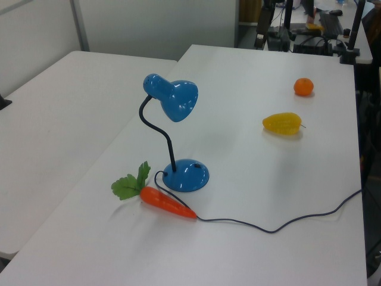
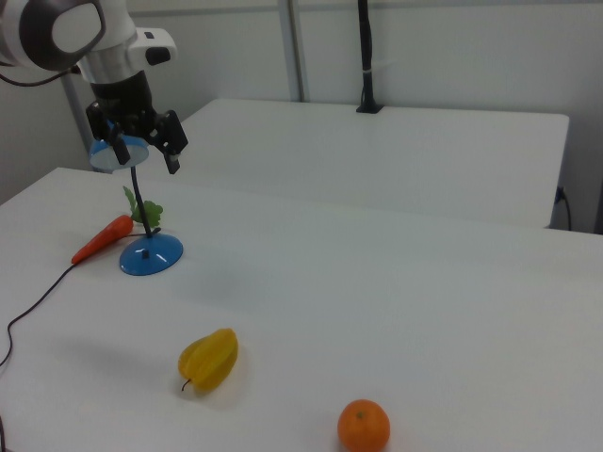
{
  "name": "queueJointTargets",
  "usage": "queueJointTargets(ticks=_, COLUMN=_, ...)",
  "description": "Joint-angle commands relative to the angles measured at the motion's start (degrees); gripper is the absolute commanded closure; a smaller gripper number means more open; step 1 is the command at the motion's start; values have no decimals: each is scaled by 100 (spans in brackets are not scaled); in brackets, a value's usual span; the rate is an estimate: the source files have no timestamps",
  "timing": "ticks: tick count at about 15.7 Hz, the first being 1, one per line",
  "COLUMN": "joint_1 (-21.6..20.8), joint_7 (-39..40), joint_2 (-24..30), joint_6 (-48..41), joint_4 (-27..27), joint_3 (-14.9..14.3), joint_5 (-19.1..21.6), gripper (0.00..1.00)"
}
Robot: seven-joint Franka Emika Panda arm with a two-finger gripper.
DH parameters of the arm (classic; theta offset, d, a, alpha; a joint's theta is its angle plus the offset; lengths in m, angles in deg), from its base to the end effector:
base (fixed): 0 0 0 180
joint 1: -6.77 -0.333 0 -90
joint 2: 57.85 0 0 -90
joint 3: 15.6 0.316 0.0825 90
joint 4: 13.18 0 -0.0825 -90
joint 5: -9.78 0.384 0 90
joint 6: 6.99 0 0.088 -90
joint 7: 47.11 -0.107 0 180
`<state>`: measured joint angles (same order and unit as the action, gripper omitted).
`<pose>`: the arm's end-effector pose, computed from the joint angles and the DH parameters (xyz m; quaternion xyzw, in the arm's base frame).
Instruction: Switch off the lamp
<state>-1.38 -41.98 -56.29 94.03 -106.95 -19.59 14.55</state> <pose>0.5622 0.0477 0.6268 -0.9933 -0.0758 -0.0771 0.0416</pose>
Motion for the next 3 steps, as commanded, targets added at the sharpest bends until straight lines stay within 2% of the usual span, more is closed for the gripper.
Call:
queueJointTargets(ticks=1, joint_1=-152, joint_7=111, joint_2=55, joint_6=137, joint_4=-116, joint_3=-128, joint_5=-37, gripper=0)
queueJointTargets(ticks=3, joint_1=-152, joint_7=111, joint_2=55, joint_6=120, joint_4=-116, joint_3=-128, joint_5=-37, gripper=0)
